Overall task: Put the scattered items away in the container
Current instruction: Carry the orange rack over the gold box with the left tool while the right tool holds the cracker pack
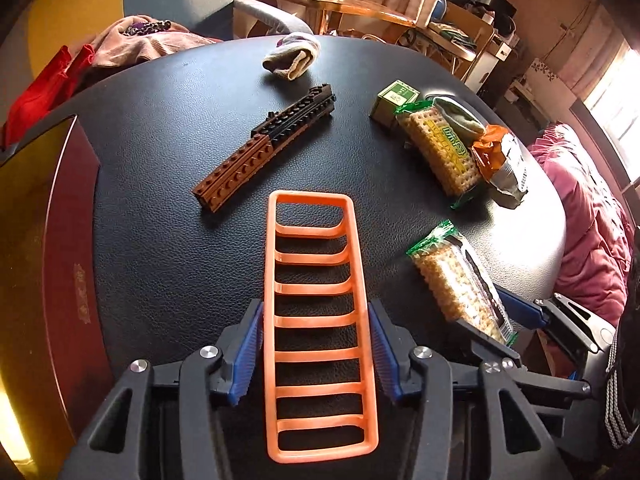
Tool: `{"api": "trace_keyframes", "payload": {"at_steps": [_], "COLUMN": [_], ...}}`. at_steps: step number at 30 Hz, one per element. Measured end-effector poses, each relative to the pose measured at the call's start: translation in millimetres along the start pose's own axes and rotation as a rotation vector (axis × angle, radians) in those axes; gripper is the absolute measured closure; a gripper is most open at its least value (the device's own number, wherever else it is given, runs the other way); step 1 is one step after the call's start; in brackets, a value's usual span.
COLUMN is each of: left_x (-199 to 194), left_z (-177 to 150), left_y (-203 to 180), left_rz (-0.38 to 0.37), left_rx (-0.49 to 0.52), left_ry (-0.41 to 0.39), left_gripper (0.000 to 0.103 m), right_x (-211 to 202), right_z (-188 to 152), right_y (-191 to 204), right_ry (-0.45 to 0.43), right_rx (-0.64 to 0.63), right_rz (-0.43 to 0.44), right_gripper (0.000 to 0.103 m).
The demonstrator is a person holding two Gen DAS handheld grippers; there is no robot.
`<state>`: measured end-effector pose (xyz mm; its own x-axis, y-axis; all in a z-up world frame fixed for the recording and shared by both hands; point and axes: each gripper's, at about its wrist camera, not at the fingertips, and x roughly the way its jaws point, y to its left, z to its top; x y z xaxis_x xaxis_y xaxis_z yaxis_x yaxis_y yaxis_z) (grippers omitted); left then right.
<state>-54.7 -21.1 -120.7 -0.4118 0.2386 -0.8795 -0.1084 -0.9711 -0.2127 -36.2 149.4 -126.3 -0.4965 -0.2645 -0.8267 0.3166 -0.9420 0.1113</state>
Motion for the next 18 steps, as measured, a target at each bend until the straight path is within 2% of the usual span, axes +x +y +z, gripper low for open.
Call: {"api": "trace_keyframes", "payload": {"at_steps": [7,10,18], "left_x": [-28.6,-51.0,-104.6], "left_z": [-15.0,-17.2,-30.7], "left_y": [18.1,29.7,76.3], "left_rz": [-0.029,-0.037,0.004], "left_rx": [-0.069,-0.098,-0.201], "left_ry": [-0.062,-0.112,-0.223], "left_gripper": [0.052,0.052,0.052], "right_x": [-2.7,-3.9,-6.6], "right_z": [0.1,1.0,1.6], "right_y": [7.9,17.8,50.0], "right_ry": [-0.001,-0.002,-0.007], "right_rx": [-0.005,-0.025,-0.086], "right_rz": [0.005,0.011,0.032], "right_gripper": [0.055,0.055,0.055]}}
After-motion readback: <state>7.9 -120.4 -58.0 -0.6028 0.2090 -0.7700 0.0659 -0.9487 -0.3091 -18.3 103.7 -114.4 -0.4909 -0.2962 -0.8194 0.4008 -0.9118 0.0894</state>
